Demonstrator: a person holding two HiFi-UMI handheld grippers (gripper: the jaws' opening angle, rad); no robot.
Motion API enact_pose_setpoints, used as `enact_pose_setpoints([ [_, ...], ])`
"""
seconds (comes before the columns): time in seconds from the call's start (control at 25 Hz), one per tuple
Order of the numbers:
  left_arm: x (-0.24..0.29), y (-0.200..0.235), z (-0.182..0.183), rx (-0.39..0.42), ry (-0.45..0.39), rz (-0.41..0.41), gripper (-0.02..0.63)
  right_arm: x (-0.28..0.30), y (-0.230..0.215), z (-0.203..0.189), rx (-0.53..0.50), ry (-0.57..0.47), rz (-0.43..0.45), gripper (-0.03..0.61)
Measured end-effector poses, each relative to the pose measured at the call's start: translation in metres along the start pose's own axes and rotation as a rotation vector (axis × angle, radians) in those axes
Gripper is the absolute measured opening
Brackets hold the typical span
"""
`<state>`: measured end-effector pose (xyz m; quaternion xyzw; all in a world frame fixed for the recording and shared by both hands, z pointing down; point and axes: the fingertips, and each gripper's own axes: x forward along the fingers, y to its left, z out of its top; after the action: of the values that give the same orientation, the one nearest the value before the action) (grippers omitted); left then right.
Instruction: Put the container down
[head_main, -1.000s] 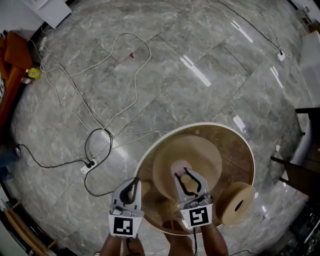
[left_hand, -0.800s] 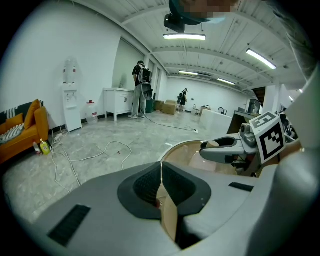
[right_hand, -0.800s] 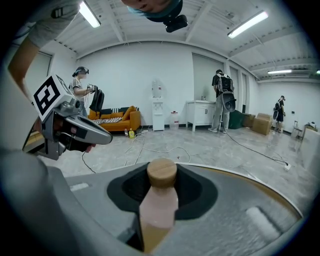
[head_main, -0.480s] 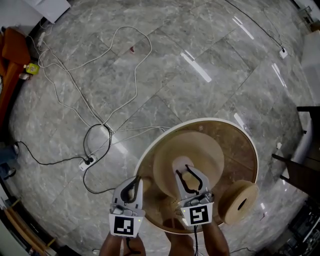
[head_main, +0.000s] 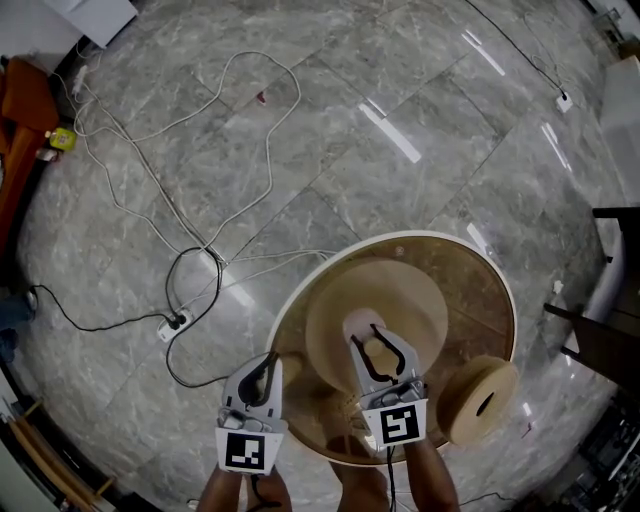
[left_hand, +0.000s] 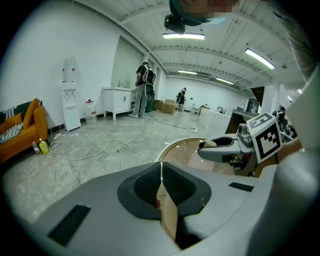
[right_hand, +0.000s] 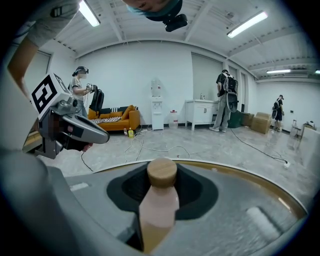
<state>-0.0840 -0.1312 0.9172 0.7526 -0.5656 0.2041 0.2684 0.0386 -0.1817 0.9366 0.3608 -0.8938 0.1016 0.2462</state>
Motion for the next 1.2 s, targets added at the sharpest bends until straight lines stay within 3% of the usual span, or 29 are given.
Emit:
enact_pose_setpoints([
  [0.28, -0.008, -0.002, 0.011, 0.026, -0.018, -0.009, 0.025, -0.005, 0.001, 0.008, -0.011, -0.003, 0.0, 0.187],
  [0.56, -0.027, -0.009, 0.046, 0.049, -0.047, -0.019, 0.025, -0.02, 0.002, 0.04, -0.006, -0.021, -0.011, 0.19],
  [0.76, -0.045, -0.015, 0.083, 0.08, -0.073, -0.032, 0.026, -0.037, -0.002, 0.072, -0.017, -0.034, -0.024, 0.19],
  [1.2, -0.097, -0.048, 0.186, 0.151, -0.155, -0.081, 0.026, -0.107, -0.015, 0.15, 0.091, -0.084, -0.114, 0.189],
])
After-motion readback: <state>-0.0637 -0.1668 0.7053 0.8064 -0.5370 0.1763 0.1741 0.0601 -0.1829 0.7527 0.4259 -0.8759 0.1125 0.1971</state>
